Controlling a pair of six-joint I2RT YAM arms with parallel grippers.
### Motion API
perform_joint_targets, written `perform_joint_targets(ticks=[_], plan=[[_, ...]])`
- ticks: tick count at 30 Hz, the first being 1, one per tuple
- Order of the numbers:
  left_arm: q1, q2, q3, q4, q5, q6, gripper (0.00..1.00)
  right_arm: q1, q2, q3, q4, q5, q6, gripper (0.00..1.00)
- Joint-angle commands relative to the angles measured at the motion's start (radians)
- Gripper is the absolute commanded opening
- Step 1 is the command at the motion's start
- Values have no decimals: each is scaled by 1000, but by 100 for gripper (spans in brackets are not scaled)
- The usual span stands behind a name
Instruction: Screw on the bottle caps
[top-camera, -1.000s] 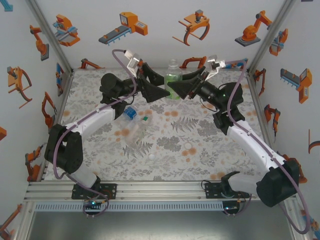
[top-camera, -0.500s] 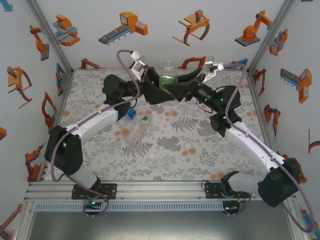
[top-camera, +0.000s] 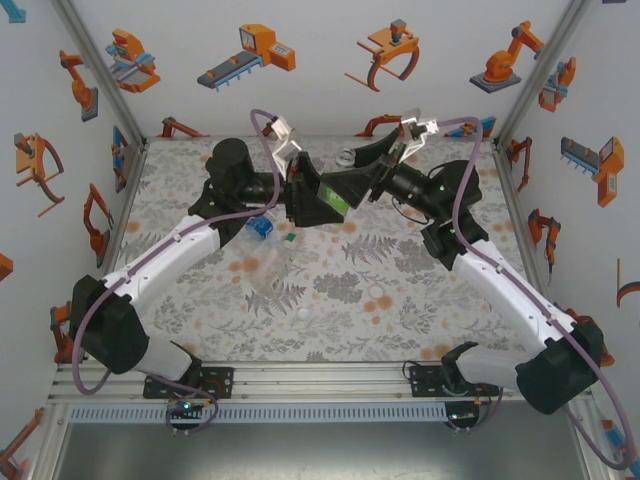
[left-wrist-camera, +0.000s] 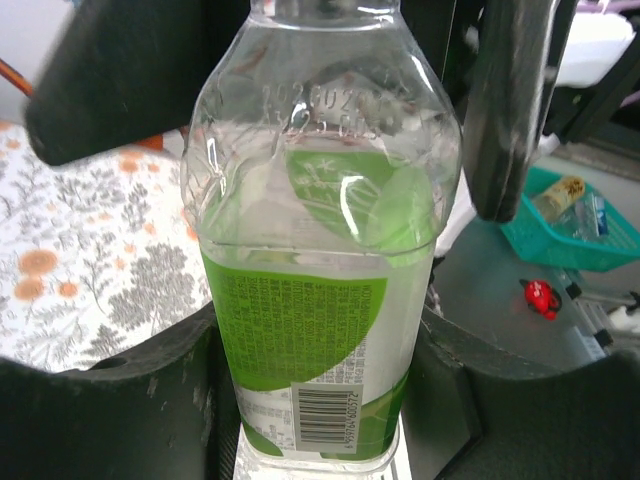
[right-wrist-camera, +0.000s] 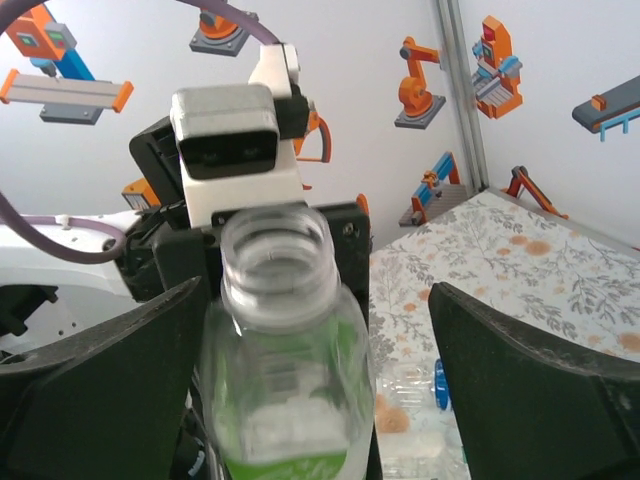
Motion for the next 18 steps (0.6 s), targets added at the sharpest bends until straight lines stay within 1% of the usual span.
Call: perform_joint_targets(ticks=[1,4,6,10,13,15,16,17,18], plan=[[-15,-38,47,-216,58,162,41,5,-30,62,-67,-33,-62,76],[-19,-52,54,-277,61,196,42,5,-31,73,-77,-48,-56,67],[-22,-65,49,-296,59,210,42,5,-33,74,-84,-61,-49,59],[-31,-89,38,-293,41,208,43,7,-37,70,-98,-71,-34,46],[-38,-101,26,-281,22,201,46,7,-39,67,-88,-74,-23,33],[-42,-110,9,-260,11,187,54,8,-36,65,-69,-79,-10,25],[-43,-117,-2,-241,2,175,61,10,-35,62,-57,-80,-1,23],[-43,-123,-15,-221,-8,162,66,11,-33,61,-46,-82,5,20],[-43,-128,-28,-201,-12,153,69,14,-31,59,-36,-83,10,19]])
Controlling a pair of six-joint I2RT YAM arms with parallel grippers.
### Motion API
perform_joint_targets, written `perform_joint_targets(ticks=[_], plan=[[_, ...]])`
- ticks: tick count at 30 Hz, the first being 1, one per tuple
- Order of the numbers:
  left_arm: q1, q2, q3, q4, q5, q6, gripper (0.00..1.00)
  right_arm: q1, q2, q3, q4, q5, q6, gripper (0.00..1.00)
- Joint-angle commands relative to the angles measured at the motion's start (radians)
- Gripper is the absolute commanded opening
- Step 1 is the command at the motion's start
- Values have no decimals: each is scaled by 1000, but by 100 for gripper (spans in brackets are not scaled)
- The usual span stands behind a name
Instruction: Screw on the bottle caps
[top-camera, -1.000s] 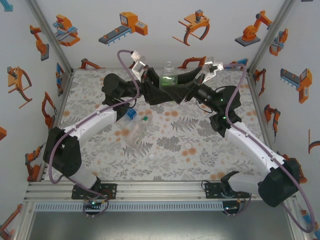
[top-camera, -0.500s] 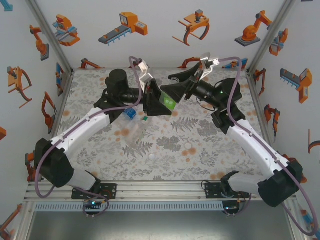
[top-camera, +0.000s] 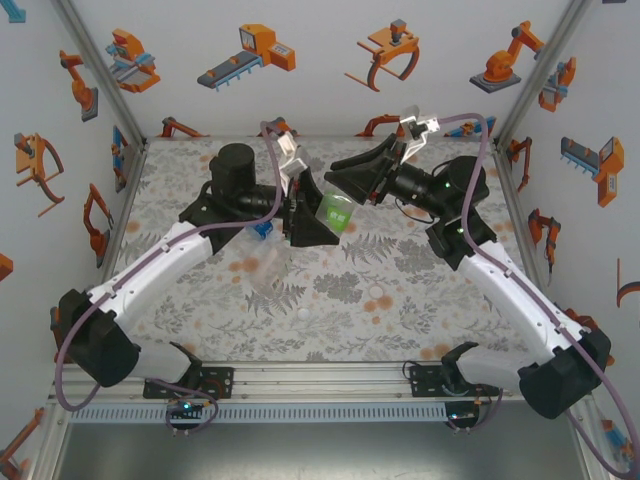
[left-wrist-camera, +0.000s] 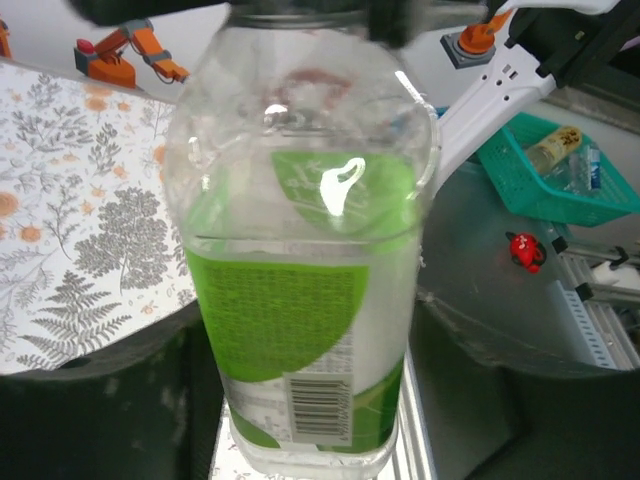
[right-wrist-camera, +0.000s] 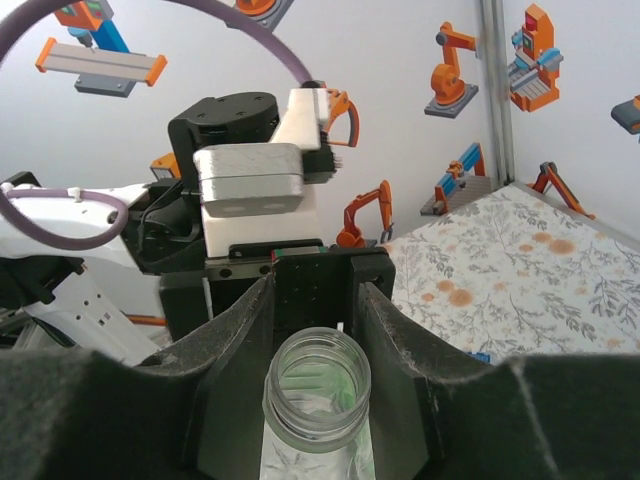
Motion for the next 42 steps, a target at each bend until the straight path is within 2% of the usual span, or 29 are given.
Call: perform_joint_targets(ticks=[1,2,6,14,20,28,33,34,35,37,38,40,42], plan=[[-9,-49,-38,95,-5,-20,74,7,-4,9,58,-13,30,18],[-9,-53,-49,109,-13,-27,78,10,-2,7,63,-12,33,17],[-9,-49,-70,148,-40,-39,82,15,8,9,70,-1,33,16],[-11,-13,-80,225,-54,-64,82,23,35,19,97,-1,40,15],[-10,15,-60,224,-38,-64,79,28,19,2,121,7,39,14],[-10,36,-57,242,-16,-73,67,29,-12,-14,117,29,35,14],[-10,46,-55,256,-5,-79,55,29,-20,-25,106,39,30,15],[-9,47,-55,254,-6,-75,55,29,-20,-24,102,39,28,17],[-7,46,-55,249,-6,-71,55,29,-22,-23,94,40,25,25],[0,44,-48,212,-7,-40,54,29,-32,-10,40,54,-12,55],[5,40,-45,182,-16,-21,52,29,-40,-2,4,67,-39,64],[29,34,-36,111,-38,27,48,28,-68,23,-111,125,-114,74],[62,28,-30,60,-38,60,45,28,-93,40,-198,188,-177,78]])
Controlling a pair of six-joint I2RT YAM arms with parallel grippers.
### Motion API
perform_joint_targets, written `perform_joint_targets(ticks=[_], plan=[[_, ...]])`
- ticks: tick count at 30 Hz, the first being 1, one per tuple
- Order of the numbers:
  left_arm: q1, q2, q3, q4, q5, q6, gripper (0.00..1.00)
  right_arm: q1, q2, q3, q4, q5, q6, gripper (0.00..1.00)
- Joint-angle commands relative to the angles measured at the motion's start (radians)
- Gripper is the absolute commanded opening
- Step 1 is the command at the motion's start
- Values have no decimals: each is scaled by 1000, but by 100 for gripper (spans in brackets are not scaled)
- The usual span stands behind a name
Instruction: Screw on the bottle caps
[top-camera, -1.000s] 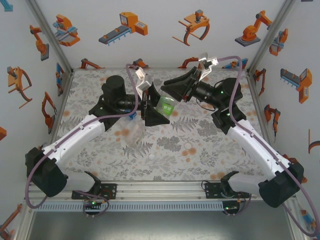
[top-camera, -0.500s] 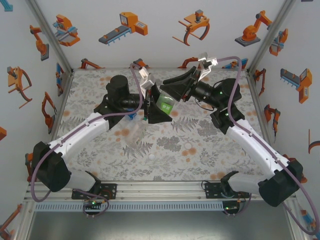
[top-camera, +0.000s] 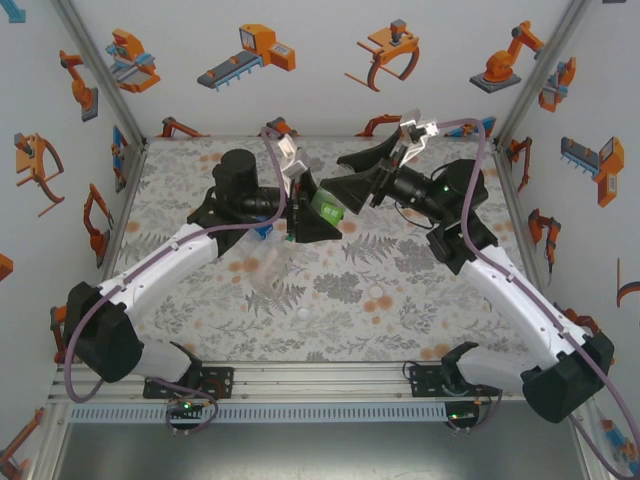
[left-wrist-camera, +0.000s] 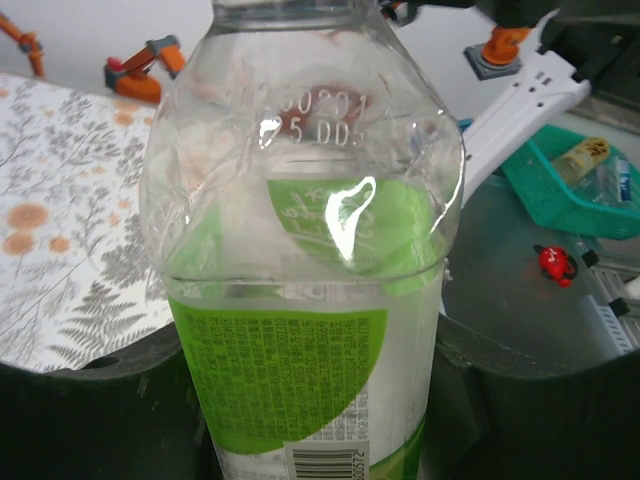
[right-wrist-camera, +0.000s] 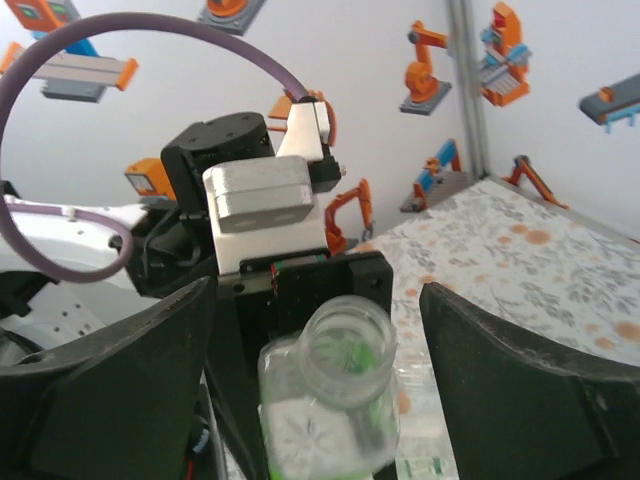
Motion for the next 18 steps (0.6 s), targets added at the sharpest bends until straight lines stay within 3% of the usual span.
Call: perform_joint_targets(ticks=[1,7,12,18], plan=[[58,-13,38,-99,-8,92,43,6,-68,61,-159,112,-139,79],[185,-38,42,-186,1,233,30,7,-93,82,-338,231,-218,80],[203,-65,58,-336,-15,457,13,6,-79,55,-450,369,-183,78],[203,-95,58,-428,-68,598,7,6,-54,7,-523,440,-118,77]])
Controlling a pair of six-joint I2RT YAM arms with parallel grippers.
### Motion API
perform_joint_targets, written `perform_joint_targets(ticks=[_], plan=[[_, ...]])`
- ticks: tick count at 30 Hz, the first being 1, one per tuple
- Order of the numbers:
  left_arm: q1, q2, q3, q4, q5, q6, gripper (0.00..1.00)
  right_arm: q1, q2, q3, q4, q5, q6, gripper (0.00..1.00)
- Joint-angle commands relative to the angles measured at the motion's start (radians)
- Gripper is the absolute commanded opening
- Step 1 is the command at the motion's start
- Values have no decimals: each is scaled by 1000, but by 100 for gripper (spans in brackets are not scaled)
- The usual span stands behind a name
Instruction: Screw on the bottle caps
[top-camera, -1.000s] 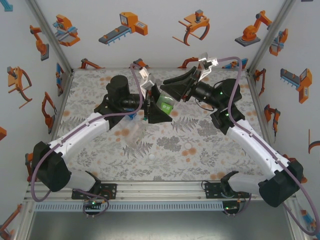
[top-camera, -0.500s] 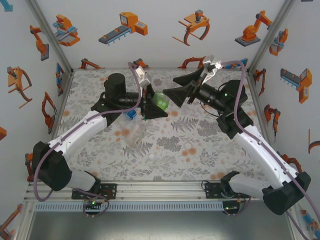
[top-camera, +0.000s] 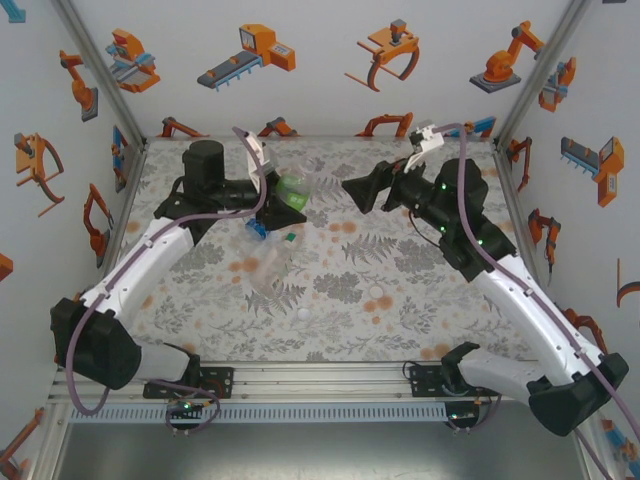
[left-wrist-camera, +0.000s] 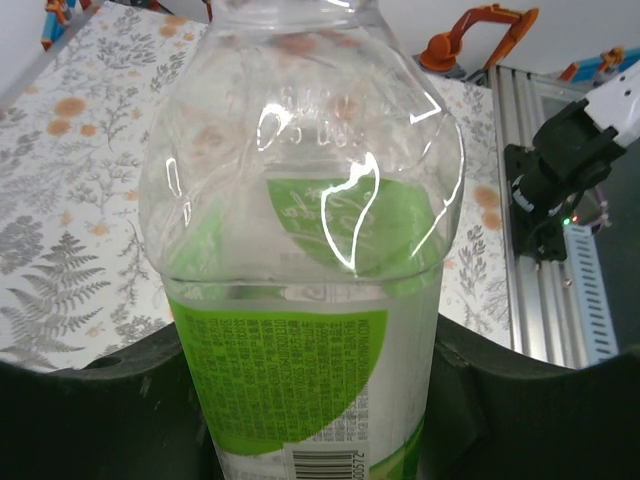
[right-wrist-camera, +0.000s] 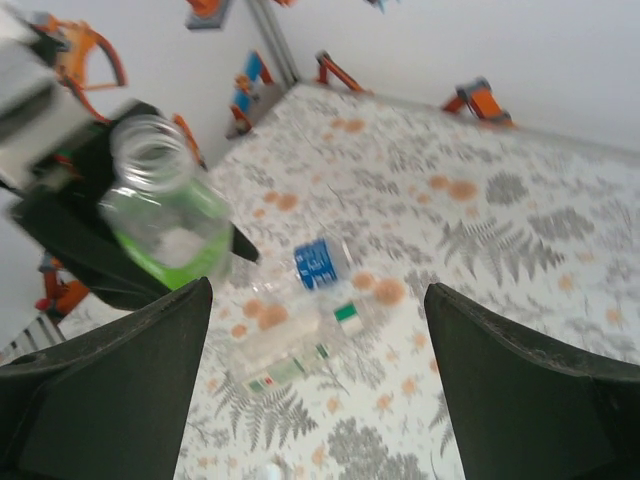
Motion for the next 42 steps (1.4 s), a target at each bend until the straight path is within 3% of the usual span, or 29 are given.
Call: perform_joint_targets(ticks=[1,5,10,17,24,32,42], plan=[[-1,-40,10,-73,-45,151,6,6,14,-23,-82,76,56,78],[-1,-65,-31,-31,-74,117,4,5,44,-20,-173,57,90,76],[-2,-123,-78,-9,-175,104,4,6,68,-73,-234,106,179,66],[-3,-123,-90,8,-187,88,4,9,129,-70,-408,129,202,56],[-5,-108,-82,0,-189,81,3,40,131,-122,-637,209,223,55],[-6,-97,-84,15,-185,65,3,51,16,-353,-778,313,371,55],[-6,-97,-87,19,-182,58,3,51,6,-502,-722,370,451,56]])
